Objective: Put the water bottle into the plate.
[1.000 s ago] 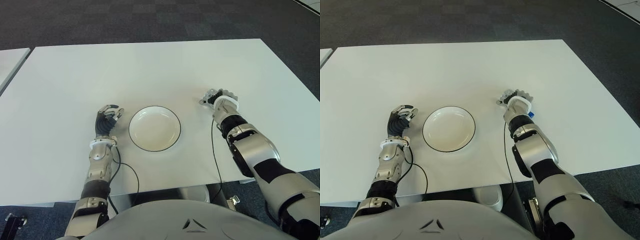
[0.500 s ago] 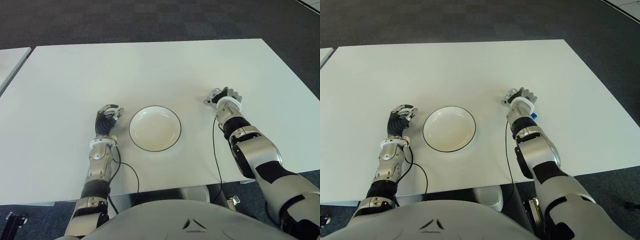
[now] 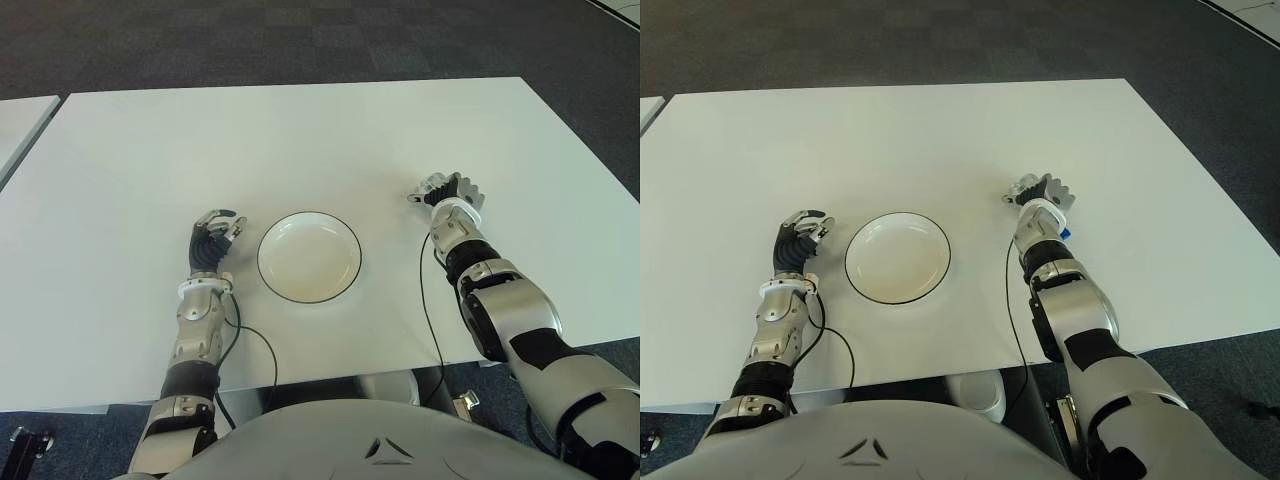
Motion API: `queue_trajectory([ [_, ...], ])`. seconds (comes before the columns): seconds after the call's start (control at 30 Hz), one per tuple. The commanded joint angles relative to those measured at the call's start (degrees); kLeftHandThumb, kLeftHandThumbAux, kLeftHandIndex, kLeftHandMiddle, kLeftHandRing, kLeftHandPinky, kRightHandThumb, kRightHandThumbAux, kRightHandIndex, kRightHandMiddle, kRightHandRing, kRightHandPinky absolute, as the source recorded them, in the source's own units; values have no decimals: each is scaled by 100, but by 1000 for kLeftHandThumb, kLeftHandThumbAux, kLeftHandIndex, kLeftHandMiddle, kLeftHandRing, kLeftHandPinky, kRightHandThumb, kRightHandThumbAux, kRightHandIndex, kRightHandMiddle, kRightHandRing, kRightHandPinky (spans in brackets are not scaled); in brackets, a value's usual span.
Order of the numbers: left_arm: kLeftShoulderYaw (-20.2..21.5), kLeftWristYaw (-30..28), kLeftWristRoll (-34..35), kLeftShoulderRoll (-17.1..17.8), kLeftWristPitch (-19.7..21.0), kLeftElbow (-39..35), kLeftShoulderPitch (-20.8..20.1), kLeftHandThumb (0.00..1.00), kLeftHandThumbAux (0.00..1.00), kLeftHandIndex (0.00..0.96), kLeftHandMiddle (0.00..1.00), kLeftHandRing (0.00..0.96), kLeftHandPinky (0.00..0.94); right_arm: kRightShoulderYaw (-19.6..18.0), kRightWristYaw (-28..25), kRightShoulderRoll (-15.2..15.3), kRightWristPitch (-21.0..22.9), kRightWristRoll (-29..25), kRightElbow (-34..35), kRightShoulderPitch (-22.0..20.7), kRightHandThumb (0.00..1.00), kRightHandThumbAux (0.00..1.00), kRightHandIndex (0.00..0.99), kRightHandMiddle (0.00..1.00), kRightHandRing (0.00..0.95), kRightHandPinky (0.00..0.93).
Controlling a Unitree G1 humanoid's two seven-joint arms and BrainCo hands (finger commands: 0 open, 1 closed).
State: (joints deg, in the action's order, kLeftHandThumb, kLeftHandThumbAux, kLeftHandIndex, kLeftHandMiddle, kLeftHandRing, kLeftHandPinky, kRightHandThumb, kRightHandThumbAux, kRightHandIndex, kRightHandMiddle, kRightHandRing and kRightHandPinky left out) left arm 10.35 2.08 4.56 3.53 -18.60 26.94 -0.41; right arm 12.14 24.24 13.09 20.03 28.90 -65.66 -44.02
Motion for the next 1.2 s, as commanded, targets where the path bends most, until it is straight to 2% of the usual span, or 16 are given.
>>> queue_trajectory([
  [0.03, 16, 49, 6, -48, 271, 111, 169, 702, 723, 438, 914, 903, 889, -127, -30, -137, -213, -279, -87, 389, 710, 715, 439, 769, 789, 830],
  [0.33, 9, 132, -48, -47, 369, 21, 183, 702, 723, 438, 914, 902, 885, -255, 309, -148, -619, -373, 60, 516, 715, 716, 440, 786, 798, 820],
  [0.5, -16, 202, -128, -37, 415, -32, 198, 702, 723, 438, 914, 903, 888, -244, 724, -201, -795, -335, 293, 631, 717, 715, 441, 790, 800, 817],
  [0.77, -28, 210, -157, -36, 440, -80, 218, 701, 723, 438, 915, 903, 884, -185, 1064, -330, -650, -201, 1760, 1147, 726, 714, 440, 816, 819, 835],
  [1.1, -19, 169, -112, -31, 519, -128, 233, 702, 723, 438, 919, 908, 893, -133, 1338, -354, -1087, 20, 3124, 1746, 736, 713, 440, 853, 854, 853],
  [1.2, 6, 134, -62, -29, 531, -82, 213, 701, 723, 438, 917, 907, 889, -2, 1456, -470, -1123, 251, 3991, 1980, 737, 712, 440, 857, 859, 855],
])
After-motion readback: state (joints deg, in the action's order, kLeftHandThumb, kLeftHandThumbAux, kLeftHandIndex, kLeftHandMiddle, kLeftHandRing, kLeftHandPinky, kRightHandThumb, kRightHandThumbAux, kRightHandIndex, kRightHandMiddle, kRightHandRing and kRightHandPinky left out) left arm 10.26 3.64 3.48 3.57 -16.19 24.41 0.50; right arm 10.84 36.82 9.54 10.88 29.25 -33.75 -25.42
